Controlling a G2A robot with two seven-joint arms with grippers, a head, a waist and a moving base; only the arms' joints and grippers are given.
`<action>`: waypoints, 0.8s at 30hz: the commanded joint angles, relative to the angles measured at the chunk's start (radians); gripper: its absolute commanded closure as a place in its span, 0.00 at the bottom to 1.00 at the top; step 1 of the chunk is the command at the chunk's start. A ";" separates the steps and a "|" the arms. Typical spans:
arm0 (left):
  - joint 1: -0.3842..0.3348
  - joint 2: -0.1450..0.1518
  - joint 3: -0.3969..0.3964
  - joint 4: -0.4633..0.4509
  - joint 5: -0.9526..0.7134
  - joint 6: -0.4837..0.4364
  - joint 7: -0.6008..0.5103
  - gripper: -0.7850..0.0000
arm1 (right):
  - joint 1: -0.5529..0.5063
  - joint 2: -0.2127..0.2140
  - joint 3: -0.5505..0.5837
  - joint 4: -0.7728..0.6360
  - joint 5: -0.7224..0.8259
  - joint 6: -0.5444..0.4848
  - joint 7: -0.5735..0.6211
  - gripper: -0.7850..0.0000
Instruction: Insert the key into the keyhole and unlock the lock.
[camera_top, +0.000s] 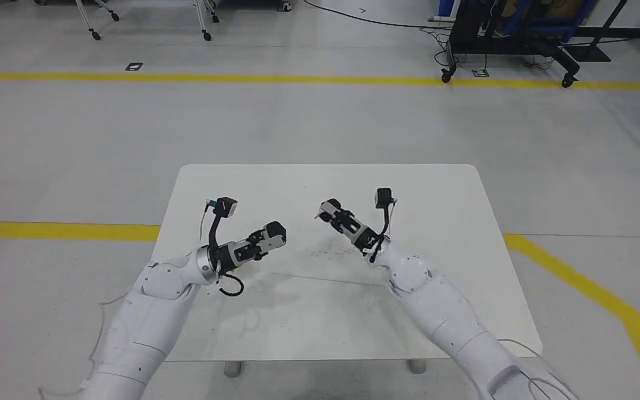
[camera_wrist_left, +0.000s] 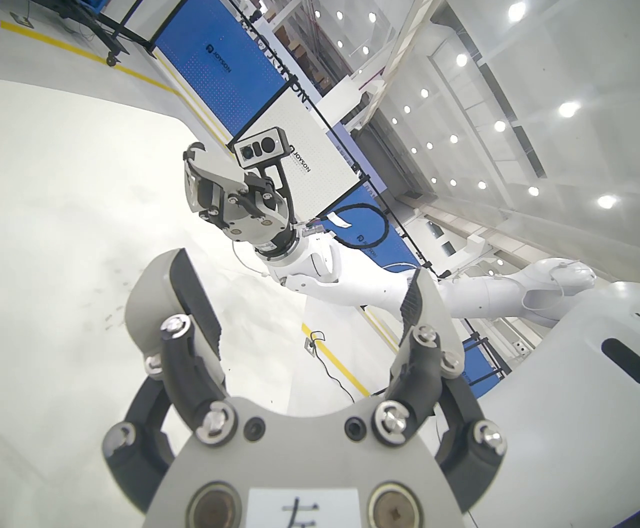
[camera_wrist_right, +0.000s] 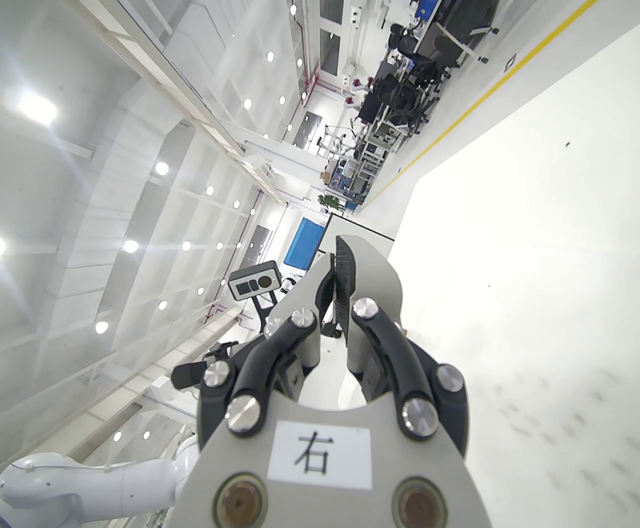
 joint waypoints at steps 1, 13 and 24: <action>-0.004 -0.001 0.006 0.002 0.018 0.008 0.020 0.08 | -0.012 -0.004 -0.015 -0.040 -0.032 0.020 -0.011 1.00; 0.004 0.000 0.019 -0.001 0.090 0.060 0.120 0.48 | -0.099 -0.012 -0.019 -0.188 -0.160 0.038 -0.128 1.00; -0.001 -0.002 0.031 0.000 0.105 0.116 0.171 0.63 | -0.136 -0.019 -0.003 -0.240 -0.200 0.089 -0.175 1.00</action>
